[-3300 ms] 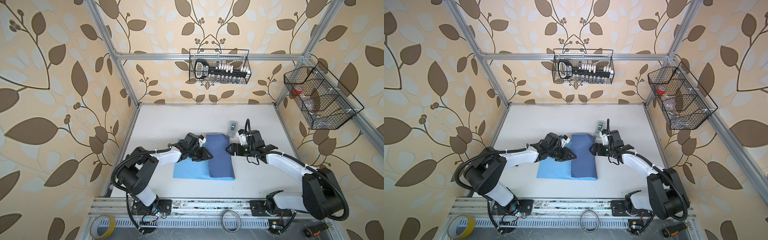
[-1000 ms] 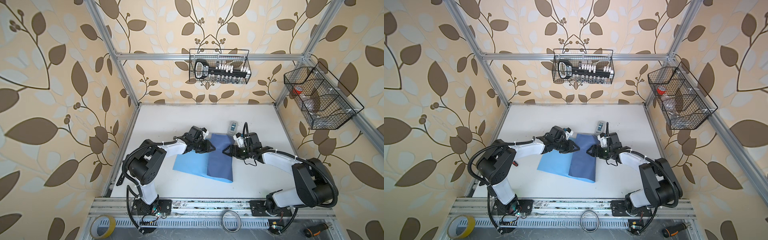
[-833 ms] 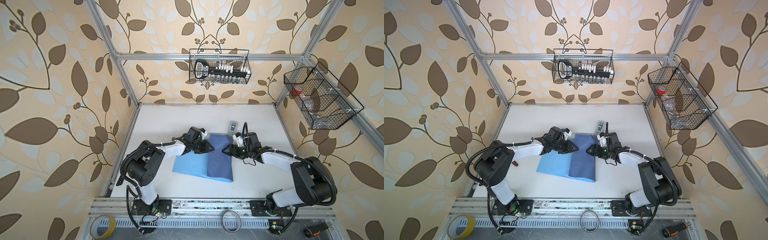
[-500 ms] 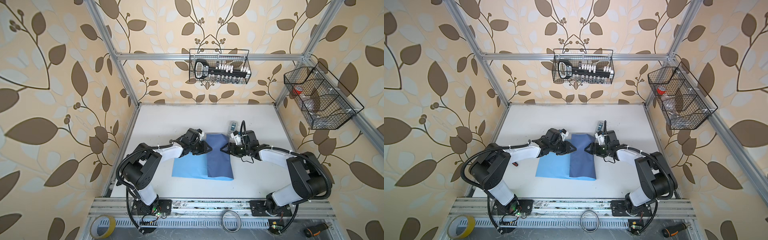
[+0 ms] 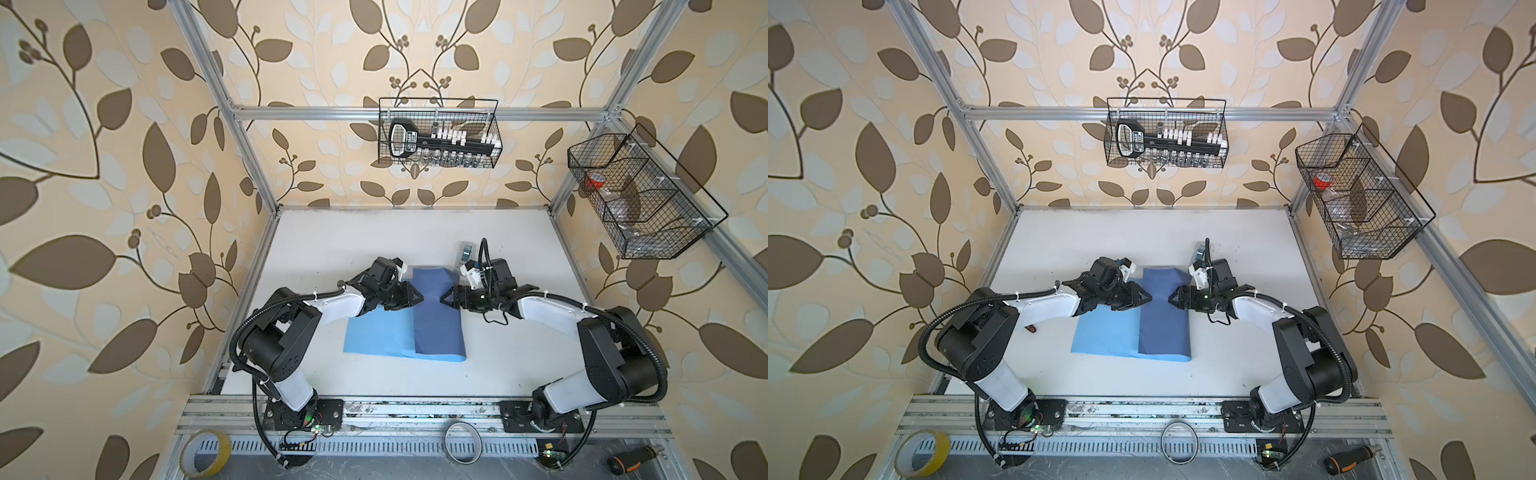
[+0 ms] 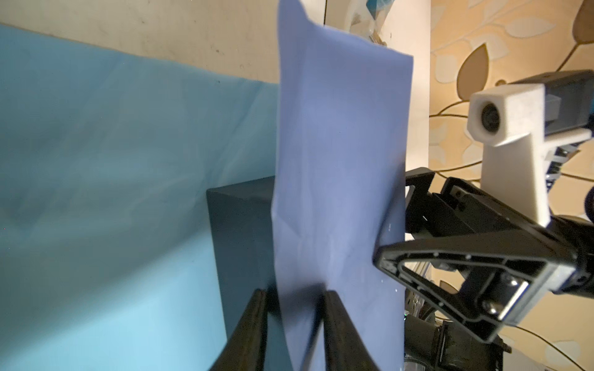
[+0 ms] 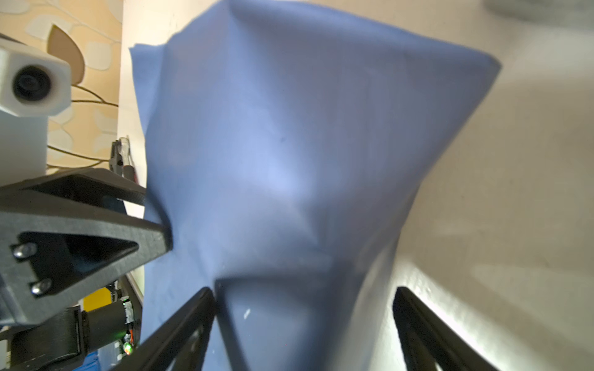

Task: Wrap a gift box in wrapping paper
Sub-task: First fold the wrapping paper around the gift box.

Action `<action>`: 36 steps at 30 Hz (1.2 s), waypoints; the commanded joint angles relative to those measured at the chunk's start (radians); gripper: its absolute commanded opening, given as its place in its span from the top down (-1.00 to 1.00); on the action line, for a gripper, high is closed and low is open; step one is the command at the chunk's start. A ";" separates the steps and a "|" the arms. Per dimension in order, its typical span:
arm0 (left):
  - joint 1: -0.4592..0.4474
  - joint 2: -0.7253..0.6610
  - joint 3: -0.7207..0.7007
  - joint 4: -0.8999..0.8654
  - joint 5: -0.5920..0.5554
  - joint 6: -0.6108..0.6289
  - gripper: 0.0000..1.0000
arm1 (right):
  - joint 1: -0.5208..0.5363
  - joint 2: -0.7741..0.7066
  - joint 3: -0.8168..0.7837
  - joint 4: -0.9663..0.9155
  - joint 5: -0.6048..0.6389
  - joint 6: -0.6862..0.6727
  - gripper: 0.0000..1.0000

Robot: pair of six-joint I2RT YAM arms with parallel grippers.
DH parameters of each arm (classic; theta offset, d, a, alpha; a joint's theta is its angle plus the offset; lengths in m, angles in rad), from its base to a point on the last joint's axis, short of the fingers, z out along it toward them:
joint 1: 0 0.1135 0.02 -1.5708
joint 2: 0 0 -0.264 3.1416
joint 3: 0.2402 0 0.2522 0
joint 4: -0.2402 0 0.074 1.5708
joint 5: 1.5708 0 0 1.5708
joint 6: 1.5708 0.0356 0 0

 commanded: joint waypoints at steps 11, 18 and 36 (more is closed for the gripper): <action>-0.016 0.019 -0.031 -0.078 -0.010 0.025 0.50 | 0.000 -0.014 -0.041 -0.019 0.001 -0.011 -0.76; -0.015 -0.022 0.002 -0.047 0.034 -0.021 0.08 | 0.008 0.003 -0.097 0.023 0.059 0.005 -0.68; -0.114 -0.089 -0.024 -0.174 0.014 0.079 -0.69 | 0.010 0.028 -0.104 0.059 0.051 0.012 -0.68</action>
